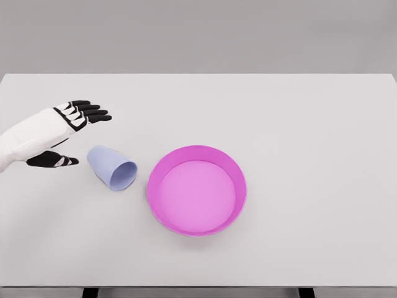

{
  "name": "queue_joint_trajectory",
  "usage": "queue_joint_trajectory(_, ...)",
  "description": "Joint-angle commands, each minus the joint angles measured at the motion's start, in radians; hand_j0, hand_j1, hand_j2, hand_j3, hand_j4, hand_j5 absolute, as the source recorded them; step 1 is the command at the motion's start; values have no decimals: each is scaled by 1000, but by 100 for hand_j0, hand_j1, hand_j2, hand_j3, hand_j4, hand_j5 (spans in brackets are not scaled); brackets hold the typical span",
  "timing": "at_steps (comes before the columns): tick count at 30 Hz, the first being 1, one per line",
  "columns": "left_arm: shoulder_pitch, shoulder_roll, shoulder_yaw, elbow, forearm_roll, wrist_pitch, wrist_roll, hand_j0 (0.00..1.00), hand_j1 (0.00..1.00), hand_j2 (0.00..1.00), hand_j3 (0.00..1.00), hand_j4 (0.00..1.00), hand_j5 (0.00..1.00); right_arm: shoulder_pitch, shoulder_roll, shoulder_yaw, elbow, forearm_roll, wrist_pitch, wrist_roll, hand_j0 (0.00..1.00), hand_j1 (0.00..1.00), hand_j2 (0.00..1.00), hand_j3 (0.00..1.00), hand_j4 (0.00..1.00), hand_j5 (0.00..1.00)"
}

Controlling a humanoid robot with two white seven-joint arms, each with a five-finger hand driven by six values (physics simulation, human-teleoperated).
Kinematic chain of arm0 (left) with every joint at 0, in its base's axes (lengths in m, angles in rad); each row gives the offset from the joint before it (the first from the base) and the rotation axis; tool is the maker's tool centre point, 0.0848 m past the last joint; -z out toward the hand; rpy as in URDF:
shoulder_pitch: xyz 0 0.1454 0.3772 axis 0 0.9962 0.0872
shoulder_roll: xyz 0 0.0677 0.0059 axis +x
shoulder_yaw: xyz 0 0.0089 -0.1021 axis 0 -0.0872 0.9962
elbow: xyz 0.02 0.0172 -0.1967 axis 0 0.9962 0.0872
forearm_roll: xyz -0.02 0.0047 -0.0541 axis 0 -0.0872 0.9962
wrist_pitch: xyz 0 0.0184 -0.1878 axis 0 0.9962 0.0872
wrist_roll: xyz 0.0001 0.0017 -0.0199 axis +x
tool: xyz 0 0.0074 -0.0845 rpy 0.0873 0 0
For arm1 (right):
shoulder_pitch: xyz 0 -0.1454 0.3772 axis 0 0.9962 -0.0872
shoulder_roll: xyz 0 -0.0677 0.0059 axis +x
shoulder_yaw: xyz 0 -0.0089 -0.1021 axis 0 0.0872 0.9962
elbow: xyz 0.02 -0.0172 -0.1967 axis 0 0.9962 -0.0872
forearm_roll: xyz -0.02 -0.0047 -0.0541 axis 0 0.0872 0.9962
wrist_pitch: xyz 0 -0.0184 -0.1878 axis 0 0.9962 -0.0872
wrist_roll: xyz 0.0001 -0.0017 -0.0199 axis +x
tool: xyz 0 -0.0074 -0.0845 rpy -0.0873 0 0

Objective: Flip the cup with left arm and place it on the plate

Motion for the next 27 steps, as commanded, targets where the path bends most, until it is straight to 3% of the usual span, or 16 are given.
queue_joint_trajectory(1,0,5,-2,0,5,0,1,100,100,100,100,100,100,0,0,0,2,-3,0,3,100,100,100,100,100,100)
queue_joint_trajectory(7,3,41,-2,3,5,-1,1,100,100,100,100,100,100,0,0,1,0,0,0,0,100,100,100,100,100,100)
queue_joint_trajectory(22,2,38,-26,-8,5,-3,1,100,100,100,100,100,100,0,0,1,0,0,0,0,100,100,100,100,100,100)
queue_joint_trajectory(24,-9,35,-80,-6,4,-1,1,100,100,100,100,100,100,0,0,1,0,0,1,0,100,100,100,100,100,100)
queue_joint_trajectory(27,-11,25,-91,-3,4,2,-1,100,100,100,100,100,100,0,0,1,0,0,1,0,100,100,100,100,100,100)
